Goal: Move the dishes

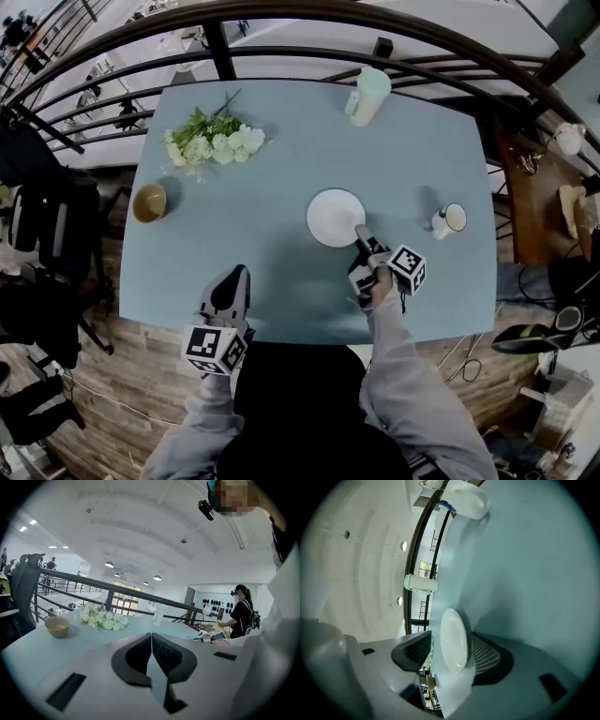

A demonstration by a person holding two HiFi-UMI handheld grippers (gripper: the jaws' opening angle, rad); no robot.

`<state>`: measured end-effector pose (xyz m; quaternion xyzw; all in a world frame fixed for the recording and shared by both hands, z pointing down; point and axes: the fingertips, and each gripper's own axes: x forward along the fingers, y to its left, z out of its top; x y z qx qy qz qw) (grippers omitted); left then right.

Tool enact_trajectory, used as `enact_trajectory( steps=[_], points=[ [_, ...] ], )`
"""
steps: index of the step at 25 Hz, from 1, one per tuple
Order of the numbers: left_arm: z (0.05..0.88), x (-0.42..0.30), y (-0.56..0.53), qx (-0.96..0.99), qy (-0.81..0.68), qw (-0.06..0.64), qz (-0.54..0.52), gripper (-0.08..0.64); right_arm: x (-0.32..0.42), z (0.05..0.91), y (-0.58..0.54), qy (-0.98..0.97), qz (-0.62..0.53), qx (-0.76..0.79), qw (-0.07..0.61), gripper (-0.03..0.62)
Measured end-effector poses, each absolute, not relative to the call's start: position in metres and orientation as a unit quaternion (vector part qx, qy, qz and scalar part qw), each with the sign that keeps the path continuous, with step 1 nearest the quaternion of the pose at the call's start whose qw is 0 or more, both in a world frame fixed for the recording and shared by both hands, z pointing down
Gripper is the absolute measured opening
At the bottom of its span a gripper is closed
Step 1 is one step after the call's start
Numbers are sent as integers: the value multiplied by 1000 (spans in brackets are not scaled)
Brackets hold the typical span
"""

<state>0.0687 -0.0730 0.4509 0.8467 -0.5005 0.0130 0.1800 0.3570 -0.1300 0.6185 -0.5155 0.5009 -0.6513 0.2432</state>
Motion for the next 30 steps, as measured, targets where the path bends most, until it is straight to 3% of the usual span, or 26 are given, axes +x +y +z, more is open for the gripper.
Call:
enact_trajectory(
  steps=[1, 4, 8, 12, 18, 24, 26, 28, 30],
  points=[
    [451, 68, -74, 848, -499, 180, 12, 17, 357, 612, -132, 511, -644, -509, 254, 311],
    [449, 69, -77, 851, -492, 181, 8, 17, 363, 587, -133, 547, -610, -501, 276, 394],
    [449, 79, -79, 858, -479, 184, 6, 17, 368, 553, -124, 611, -562, -491, 264, 428],
    [443, 91, -84, 868, -463, 178, 5, 17, 364, 517, -109, 687, -486, -507, 186, 414],
    [428, 108, -88, 881, -445, 164, 3, 17, 361, 479, -87, 769, -329, -546, 50, 306],
    [419, 118, -89, 884, -442, 152, 2, 17, 352, 432, -81, 808, -177, -562, -22, 181],
    [415, 118, -89, 881, -448, 150, 0, 17, 347, 424, -81, 817, -136, -558, -45, 116],
    [412, 117, -85, 875, -460, 150, 1, 17, 337, 419, -82, 832, -129, -538, -45, 8],
    [410, 112, -80, 867, -476, 149, 2, 17, 320, 417, -82, 854, -140, -499, -38, 8]
  ],
)
